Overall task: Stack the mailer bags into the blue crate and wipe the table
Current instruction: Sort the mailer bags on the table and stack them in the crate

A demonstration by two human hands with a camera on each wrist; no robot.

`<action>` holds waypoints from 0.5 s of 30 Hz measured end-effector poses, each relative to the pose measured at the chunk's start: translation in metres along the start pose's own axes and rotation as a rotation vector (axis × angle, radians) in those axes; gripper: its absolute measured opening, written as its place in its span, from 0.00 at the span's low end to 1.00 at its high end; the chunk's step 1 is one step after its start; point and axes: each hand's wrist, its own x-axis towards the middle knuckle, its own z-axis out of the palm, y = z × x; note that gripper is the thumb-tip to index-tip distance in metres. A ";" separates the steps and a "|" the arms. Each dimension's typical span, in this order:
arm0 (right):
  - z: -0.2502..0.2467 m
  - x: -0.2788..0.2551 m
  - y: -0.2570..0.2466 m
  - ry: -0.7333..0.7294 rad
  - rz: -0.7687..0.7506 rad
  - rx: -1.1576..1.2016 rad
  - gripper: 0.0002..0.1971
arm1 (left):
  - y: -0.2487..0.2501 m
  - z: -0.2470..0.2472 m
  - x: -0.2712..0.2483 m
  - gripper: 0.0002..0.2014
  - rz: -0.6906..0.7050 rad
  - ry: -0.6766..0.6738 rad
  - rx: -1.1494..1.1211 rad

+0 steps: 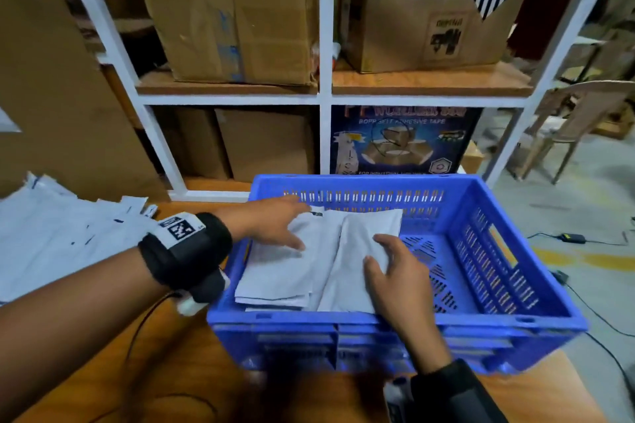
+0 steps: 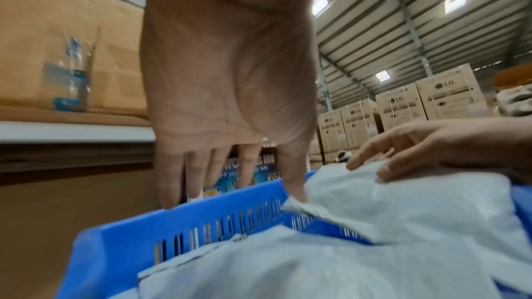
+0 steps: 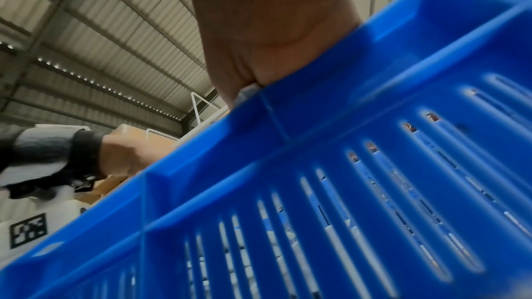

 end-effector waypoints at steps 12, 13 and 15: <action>-0.011 -0.005 -0.001 -0.045 -0.021 0.072 0.20 | 0.019 0.004 0.021 0.36 -0.304 -0.496 0.161; -0.012 -0.005 -0.002 -0.049 -0.019 0.075 0.21 | 0.020 0.008 0.023 0.39 -0.305 -0.454 0.187; -0.014 -0.005 -0.002 -0.060 -0.020 0.074 0.21 | 0.022 0.021 0.024 0.55 -0.350 -0.451 0.222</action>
